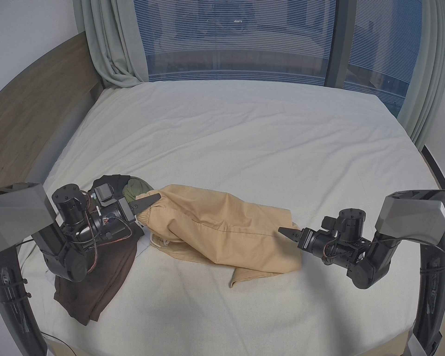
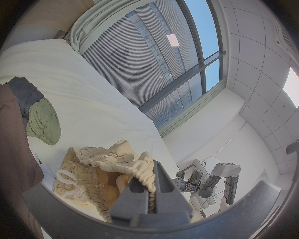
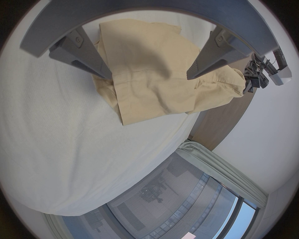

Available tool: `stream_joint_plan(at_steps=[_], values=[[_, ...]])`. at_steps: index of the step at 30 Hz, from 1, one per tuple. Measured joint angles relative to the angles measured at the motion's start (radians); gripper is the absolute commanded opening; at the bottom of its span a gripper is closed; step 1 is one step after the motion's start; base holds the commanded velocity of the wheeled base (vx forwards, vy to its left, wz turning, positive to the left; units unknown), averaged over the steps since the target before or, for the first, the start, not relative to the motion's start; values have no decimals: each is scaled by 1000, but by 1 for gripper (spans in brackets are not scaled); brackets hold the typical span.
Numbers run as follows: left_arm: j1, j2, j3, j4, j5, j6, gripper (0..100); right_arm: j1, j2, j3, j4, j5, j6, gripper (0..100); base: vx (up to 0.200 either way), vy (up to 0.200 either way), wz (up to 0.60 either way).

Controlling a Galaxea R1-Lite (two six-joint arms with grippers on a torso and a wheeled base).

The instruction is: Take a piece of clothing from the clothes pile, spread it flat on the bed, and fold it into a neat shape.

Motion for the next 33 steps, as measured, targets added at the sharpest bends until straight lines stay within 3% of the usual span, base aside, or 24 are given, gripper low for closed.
stream_joint_plan(at_steps=[20, 24, 33], values=[[-3, 7, 0, 0, 0, 0, 0, 3, 72, -65, -4, 1, 6, 100, 0, 0, 0], [-3, 10, 0, 0, 0, 0, 0, 7, 75, -66, -14, 5, 41, 100, 0, 0, 0], [-3, 11, 0, 0, 0, 0, 0, 23, 60, -15, -133, 84, 64, 100, 0, 0, 0]])
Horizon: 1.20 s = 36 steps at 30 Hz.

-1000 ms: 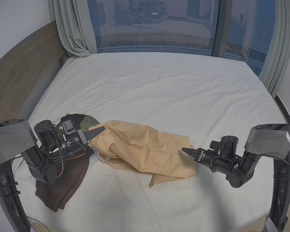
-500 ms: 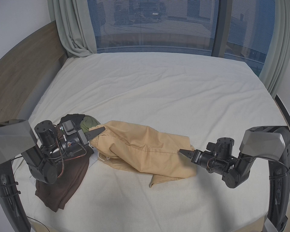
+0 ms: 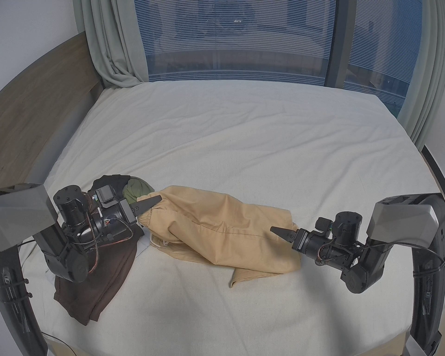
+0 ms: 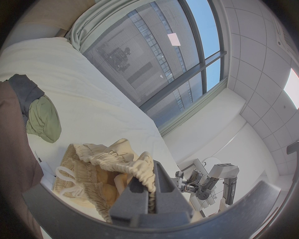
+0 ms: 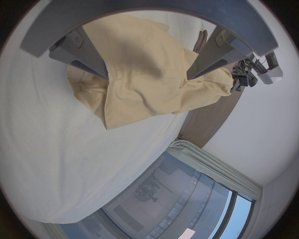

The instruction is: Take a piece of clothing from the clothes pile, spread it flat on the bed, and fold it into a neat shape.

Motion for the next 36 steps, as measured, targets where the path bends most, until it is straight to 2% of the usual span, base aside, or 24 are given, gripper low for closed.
stream_joint_plan(at_steps=[9, 19, 24, 29, 36], values=[[1, 1, -1, 0, 0, -1, 0, -3, -55, 60, -56, 87, 18, 100, 0, 0, 0], [0, 1, -1, 0, 0, -2, 0, -17, -39, 24, -54, 85, 30, 100, 0, 0, 0], [2, 1, -1, 0, 0, -2, 0, -53, -16, 7, -31, 84, 24, 100, 0, 0, 0], [2, 1, -1, 0, 0, -2, 0, -84, -6, 5, 16, 83, -13, 100, 0, 0, 0], [1, 1, -1, 0, 0, -2, 0, -81, 33, -9, 40, 82, -35, 100, 0, 0, 0]])
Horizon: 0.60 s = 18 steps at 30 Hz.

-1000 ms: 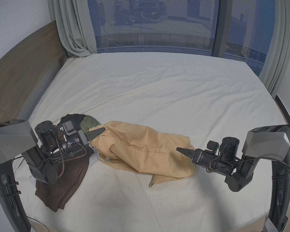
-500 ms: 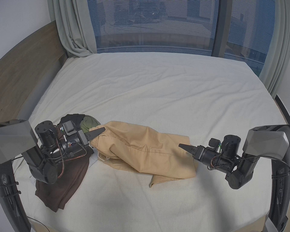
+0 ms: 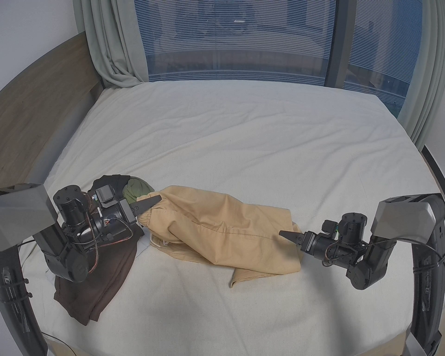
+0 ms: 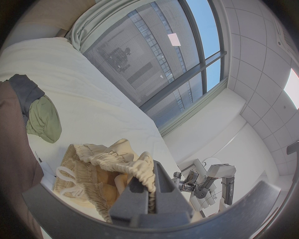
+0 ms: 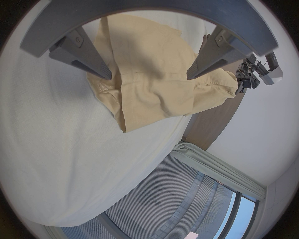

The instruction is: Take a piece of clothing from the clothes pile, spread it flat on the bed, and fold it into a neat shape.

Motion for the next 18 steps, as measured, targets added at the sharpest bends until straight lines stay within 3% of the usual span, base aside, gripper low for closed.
stream_joint_plan(at_steps=[9, 10, 18], values=[[0, -1, 1, 0, 0, 0, 0, 29, 46, -40, -10, -2, 3, 100, 0, 0, 0], [0, -1, 1, 0, 0, 0, 0, 30, 51, -43, -10, -2, 3, 0, 0, 0, 0], [0, -1, 1, 0, 0, 0, 0, 33, 76, -55, -13, -5, 3, 0, 0, 0, 0]])
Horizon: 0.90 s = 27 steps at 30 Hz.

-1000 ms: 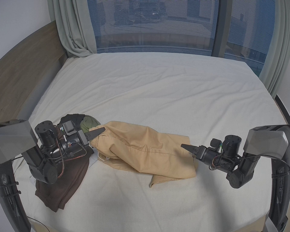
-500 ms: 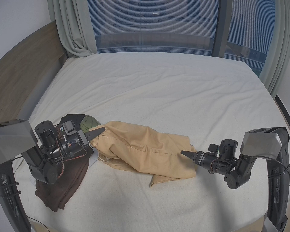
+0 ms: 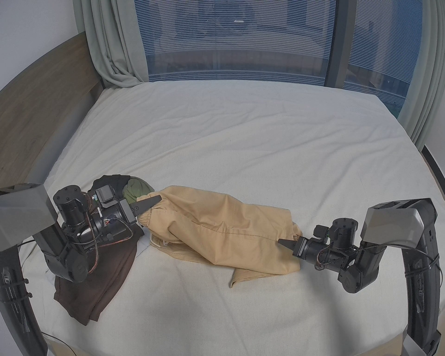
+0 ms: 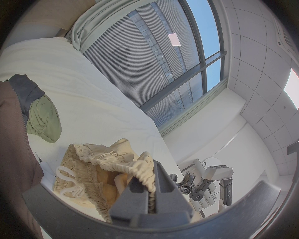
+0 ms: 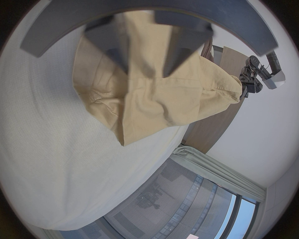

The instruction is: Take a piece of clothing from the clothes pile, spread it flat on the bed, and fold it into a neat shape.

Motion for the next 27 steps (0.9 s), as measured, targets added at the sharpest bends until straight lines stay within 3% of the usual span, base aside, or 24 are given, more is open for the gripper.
stream_joint_plan(at_steps=[8, 23, 27], values=[[-1, 2, 0, 0, 0, 0, 0, -11, -18, 34, -40, 16, 0, 0, 0, 0, 0], [1, 28, -6, 0, 0, 4, 0, -55, -146, 223, -142, 270, 0, 0, 0, 0, 0], [2, 34, -7, -1, 0, 4, 0, -53, -148, 231, -145, 288, 0, 0, 0, 0, 0]])
